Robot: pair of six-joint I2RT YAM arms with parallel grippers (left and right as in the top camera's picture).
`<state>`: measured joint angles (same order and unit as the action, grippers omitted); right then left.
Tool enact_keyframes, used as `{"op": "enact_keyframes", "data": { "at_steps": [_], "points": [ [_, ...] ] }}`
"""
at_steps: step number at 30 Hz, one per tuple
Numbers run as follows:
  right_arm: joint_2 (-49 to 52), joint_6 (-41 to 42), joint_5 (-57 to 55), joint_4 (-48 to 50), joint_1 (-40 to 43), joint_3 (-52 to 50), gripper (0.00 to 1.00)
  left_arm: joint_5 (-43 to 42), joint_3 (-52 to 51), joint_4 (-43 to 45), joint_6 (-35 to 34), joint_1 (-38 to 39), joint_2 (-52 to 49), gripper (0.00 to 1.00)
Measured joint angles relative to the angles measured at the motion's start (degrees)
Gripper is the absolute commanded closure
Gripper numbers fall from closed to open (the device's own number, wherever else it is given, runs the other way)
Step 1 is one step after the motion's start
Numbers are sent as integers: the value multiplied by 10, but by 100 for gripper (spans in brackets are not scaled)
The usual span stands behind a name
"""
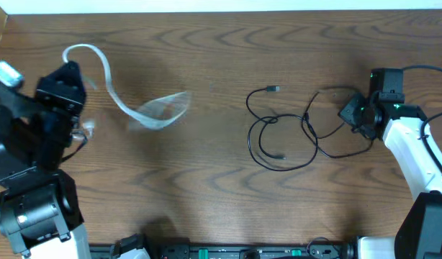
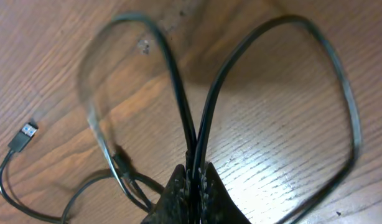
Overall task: Untangle cables
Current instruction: 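Pull the white cable out to the upper left with the left gripper, then place the white cable at the top-left corner and release it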
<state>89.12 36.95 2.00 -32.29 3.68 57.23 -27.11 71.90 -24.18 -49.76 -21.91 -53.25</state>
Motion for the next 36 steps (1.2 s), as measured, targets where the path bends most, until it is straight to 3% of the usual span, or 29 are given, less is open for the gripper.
{"op": "enact_keyframes", "data": {
  "at_steps": [5, 12, 14, 15, 19, 21, 22, 24, 30, 36],
  "points": [
    [0, 22, 31, 43, -7, -29, 97, -41, 0, 62, -57, -12, -2, 92],
    [0, 36, 88, 135, -61, -71, 99, -59, 0, 66, -75, -12, -3, 93],
    [0, 38, 95, 156, -82, -77, 90, -64, 0, 66, -75, -12, -5, 93],
    [0, 40, 98, 172, -100, -80, 77, -70, 0, 66, -74, -12, -8, 93],
    [0, 45, 104, 208, -145, -81, 42, -92, 0, 67, -56, -3, -35, 92],
    [0, 45, 97, 216, -167, -81, 12, -104, 0, 67, -36, 15, -55, 93],
    [0, 48, 91, 216, -177, -81, 8, -108, 0, 68, -22, 28, -67, 92],
    [0, 47, 74, 216, -193, -81, 1, -114, 0, 78, 4, 52, -85, 93],
    [0, 45, 31, 217, -217, -82, 1, -138, 23, 93, 64, 117, -172, 93],
    [-2, 46, -5, 214, -227, -83, 1, -176, 181, 89, 153, 148, -328, 92]
  ]
}}
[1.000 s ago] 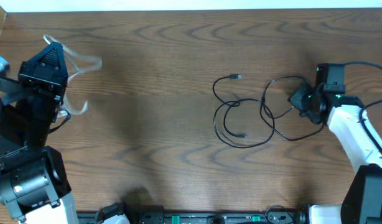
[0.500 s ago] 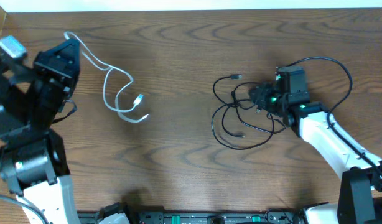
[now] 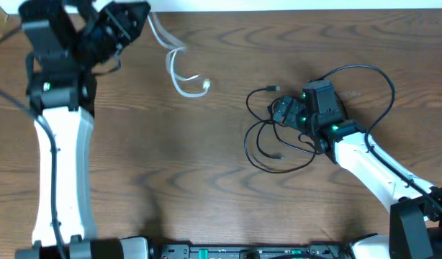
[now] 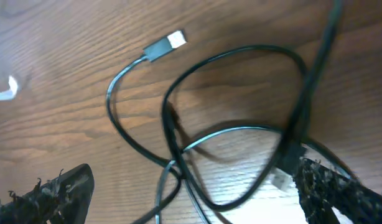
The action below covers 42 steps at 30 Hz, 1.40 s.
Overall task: Untangle cables
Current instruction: 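Place the white cable at the top-left corner and release it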
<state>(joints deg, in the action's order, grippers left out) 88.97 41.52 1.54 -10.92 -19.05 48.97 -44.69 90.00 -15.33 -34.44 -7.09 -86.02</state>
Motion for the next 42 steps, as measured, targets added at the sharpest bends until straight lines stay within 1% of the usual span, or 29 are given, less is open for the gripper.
{"op": "enact_keyframes", "data": {
  "at_steps": [1, 3, 5, 6, 8, 10, 13, 16, 19, 20, 21, 22, 23, 24, 25, 29, 30, 33, 36, 39, 42],
  "points": [
    [0, 0, -2, 0, 0, 0, 1, 13, 21, -10, 15, 3, -16, 92],
    [0, 0, -12, -1, 0, 0, 1, 74, 64, -37, 65, 13, -57, 93],
    [0, -1, -18, -1, 0, 0, 1, 148, 76, -42, 117, 23, -82, 93],
    [0, -1, -22, -1, 0, 0, 1, 172, 77, -42, 131, 26, -90, 93],
    [3, -2, -33, 0, 0, 0, 1, 261, 77, -30, 166, 36, -116, 93],
    [19, -2, -40, 9, 0, 0, 1, 310, 77, 19, 182, 38, -144, 93],
    [75, -2, -43, 34, 0, -1, 2, 351, 75, 133, 196, 38, -188, 93],
    [106, 0, -35, 65, 0, -2, 1, 387, 77, 244, 199, 39, -222, 93],
    [107, 1, -26, 71, -1, -2, 1, 464, 79, 299, 218, 36, -263, 93],
    [107, 1, -25, 71, -1, -2, 1, 493, 80, 313, 235, 31, -280, 93],
    [107, 1, -24, 71, -1, -2, 1, 513, 80, 317, 250, 26, -292, 89],
    [107, 2, -23, 71, -1, -2, 1, 533, 80, 321, 269, 19, -308, 67],
    [107, 2, -24, 71, -1, -2, 1, 548, 80, 321, 287, 11, -320, 38],
    [107, 2, -23, 71, -1, -2, 1, 564, 80, 319, 305, -5, -339, 5],
    [107, 2, -23, 72, -1, -2, 1, 574, 80, 312, 320, -22, -355, 4],
    [107, 2, -21, 73, -1, -2, 1, 600, 80, 221, 349, -91, -394, 4],
    [107, 2, -20, 74, -1, -2, 1, 605, 80, 195, 356, -115, -398, 3],
    [107, 2, -19, 73, -1, -2, 1, 616, 80, 151, 362, -142, -392, 3],
    [107, 2, -19, 73, -1, -2, 1, 616, 80, 120, 364, -142, -372, 3],
    [107, 2, -19, 73, -1, -2, 1, 609, 80, 87, 362, -129, -315, 3],
    [107, 2, -19, 75, -1, -2, 1, 565, 82, 33, 356, -106, -240, 3]
  ]
}}
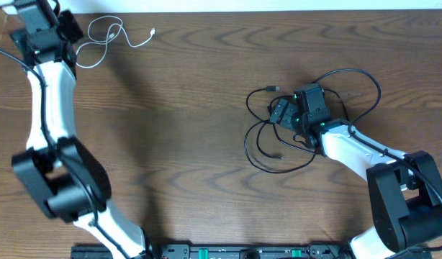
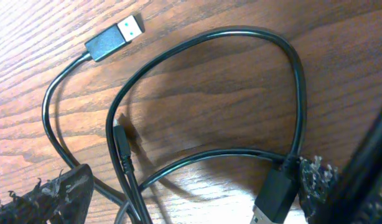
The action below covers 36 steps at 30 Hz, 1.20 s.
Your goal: Untangle cables
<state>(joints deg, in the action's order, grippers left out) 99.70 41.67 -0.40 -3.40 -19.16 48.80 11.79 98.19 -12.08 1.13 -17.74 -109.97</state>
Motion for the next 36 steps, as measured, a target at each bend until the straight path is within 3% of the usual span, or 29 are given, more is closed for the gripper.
{"op": "enact_keyframes", "data": {
  "at_steps": [2, 5, 8, 11, 13, 20, 23, 28, 32, 36],
  "points": [
    [0, 0, 0, 1, 0, 0, 1, -59, 3, -57, -16, 18, 45, 3],
    [0, 0, 2, 2, 0, 0, 1, -235, 12, -191, -50, 53, 80, 3],
    [0, 0, 10, 2, 0, 0, 1, -387, 2, -290, -65, 94, 70, 3],
    [-17, -16, 46, -20, 5, -1, 1, -464, -26, -385, -56, 159, 43, 3],
    [-51, -20, 57, -39, 11, -4, 1, -485, -41, -420, -31, 203, 26, 3],
    [-323, -67, 78, -145, 80, -4, 1, -505, -49, -429, 5, 294, 18, 3],
    [-389, -74, 76, -179, 93, -4, 1, -499, -50, -426, 6, 328, 17, 3],
    [-410, -77, 53, -206, 93, -4, 1, -485, -52, -423, 6, 392, -7, 4],
    [-409, -76, 51, -210, 93, -4, 1, -479, -60, -421, 7, 440, -56, 25],
    [-409, -76, 45, -216, 93, -4, 1, -475, -66, -422, 9, 473, -87, 56]
  ]
}}
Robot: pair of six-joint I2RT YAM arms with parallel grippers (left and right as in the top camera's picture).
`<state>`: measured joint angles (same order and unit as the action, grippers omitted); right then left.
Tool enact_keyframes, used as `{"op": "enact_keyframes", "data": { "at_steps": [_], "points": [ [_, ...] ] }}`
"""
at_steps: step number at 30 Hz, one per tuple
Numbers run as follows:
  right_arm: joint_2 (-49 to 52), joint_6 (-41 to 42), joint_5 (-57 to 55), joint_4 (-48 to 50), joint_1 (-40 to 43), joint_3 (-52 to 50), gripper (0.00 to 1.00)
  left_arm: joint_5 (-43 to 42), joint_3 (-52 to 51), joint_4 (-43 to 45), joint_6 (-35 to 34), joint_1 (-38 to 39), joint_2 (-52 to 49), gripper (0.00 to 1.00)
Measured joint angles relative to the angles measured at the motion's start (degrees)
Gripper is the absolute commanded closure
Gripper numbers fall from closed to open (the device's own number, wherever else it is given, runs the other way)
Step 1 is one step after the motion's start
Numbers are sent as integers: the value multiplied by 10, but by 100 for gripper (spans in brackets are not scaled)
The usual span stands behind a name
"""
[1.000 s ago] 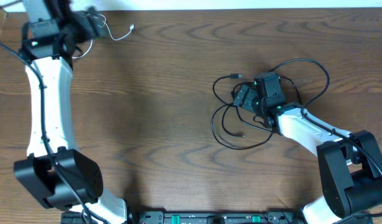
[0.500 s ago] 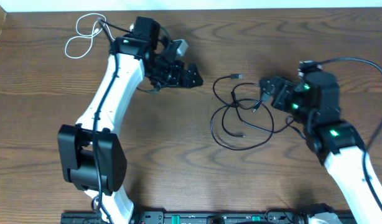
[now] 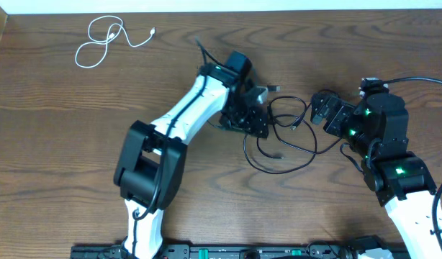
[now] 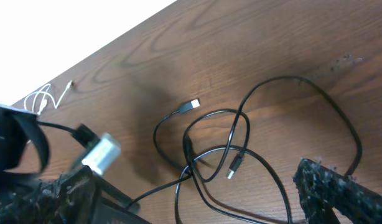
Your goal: Untangle cables
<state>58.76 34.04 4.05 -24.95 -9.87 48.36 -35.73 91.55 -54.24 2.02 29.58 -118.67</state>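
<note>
A black cable (image 3: 280,147) lies in tangled loops at mid-table, one USB plug (image 4: 191,104) free at the far side. My right gripper (image 4: 197,208) hangs open above its right part, nothing between the fingers (image 4: 337,190); overhead it shows as right gripper (image 3: 319,108). My left gripper (image 3: 250,122) has reached across to the tangle's left edge. It shows dark at the left as left gripper (image 4: 29,149), with a black strand running towards it; its jaws are hidden. A thin white cable (image 3: 106,37) lies coiled at the far left corner.
The left arm (image 3: 185,108) stretches diagonally across the middle of the wooden table (image 3: 77,144). The table's far edge (image 3: 314,10) meets a white surface. The right arm's own black lead (image 3: 422,79) trails off to the right.
My left arm has moved from the far left corner, beside the white cable, to the left edge of the black tangle. My right gripper, still open, now sits higher and further right.
At first my left gripper held the white cable at the left and my right was shut on the black cable's right loops. Then the right stood open over the tangle. Later the white cable lay let go in the far left corner, and now both grippers flank the black tangle.
</note>
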Motion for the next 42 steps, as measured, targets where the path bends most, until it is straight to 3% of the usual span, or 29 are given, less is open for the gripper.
{"op": "enact_keyframes", "data": {
  "at_steps": [3, 14, 20, 25, 29, 33, 39, 42],
  "points": [
    [0, 0, -3, -4, 0, 0, 1, 1, -1, 3, 0, 11, -2, 92],
    [0, 0, -9, -47, 0, 0, 1, 1, 2, 0, -54, -41, 20, 93],
    [0, 0, -9, -48, 0, 0, 1, 3, 3, 13, -66, -79, 170, 92],
    [0, 0, -9, -48, 0, 0, 1, 4, 10, 102, -89, -97, 319, 93],
    [0, 0, -9, -48, 0, 0, 1, 7, 12, 238, -124, -99, 415, 92],
    [1, 0, -9, -49, 0, 0, 1, 85, 14, 313, -139, -99, 496, 92],
    [1, 0, -9, -49, 0, 0, 1, 310, 15, 285, -186, -99, 543, 93],
    [1, 0, -9, -48, 0, 0, 1, 368, 15, 274, -193, -99, 530, 93]
  ]
}}
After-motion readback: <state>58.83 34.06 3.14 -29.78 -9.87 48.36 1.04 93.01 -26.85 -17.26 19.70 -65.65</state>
